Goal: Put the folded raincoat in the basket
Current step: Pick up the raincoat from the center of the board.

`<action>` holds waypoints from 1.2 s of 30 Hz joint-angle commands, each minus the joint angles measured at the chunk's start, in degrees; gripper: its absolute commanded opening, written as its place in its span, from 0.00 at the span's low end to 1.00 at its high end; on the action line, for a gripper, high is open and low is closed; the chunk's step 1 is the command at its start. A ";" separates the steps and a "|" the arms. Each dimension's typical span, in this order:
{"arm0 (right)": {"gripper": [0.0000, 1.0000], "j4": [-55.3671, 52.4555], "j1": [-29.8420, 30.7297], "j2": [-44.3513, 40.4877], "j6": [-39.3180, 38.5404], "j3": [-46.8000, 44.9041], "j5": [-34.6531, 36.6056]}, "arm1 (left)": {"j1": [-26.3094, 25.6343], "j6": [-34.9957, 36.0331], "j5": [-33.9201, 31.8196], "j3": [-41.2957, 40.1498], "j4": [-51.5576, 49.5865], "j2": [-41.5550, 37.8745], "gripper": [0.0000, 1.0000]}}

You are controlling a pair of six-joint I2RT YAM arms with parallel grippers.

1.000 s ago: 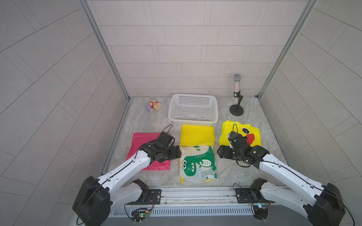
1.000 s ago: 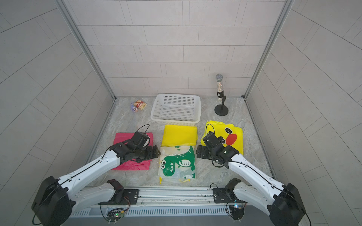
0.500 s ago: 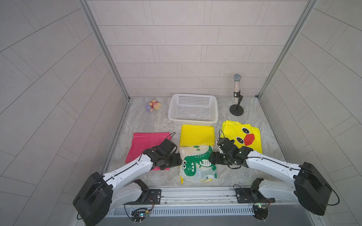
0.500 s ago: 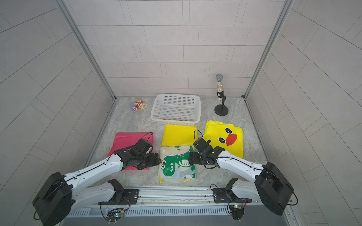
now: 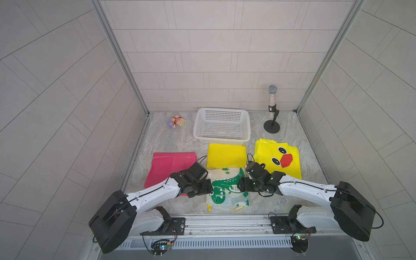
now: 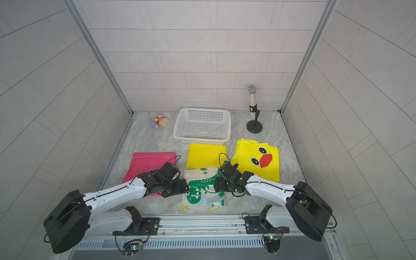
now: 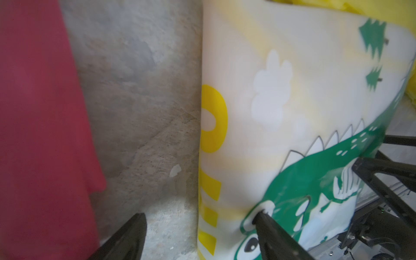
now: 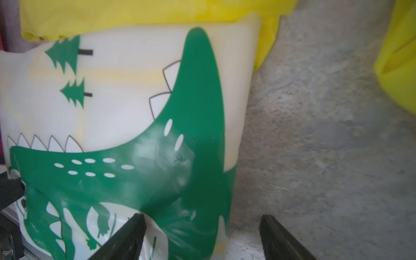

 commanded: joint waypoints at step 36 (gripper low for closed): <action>0.00 3.91 10.18 0.33 6.69 0.21 1.98 | -2.90 -3.07 2.05 -2.11 7.84 -2.56 0.10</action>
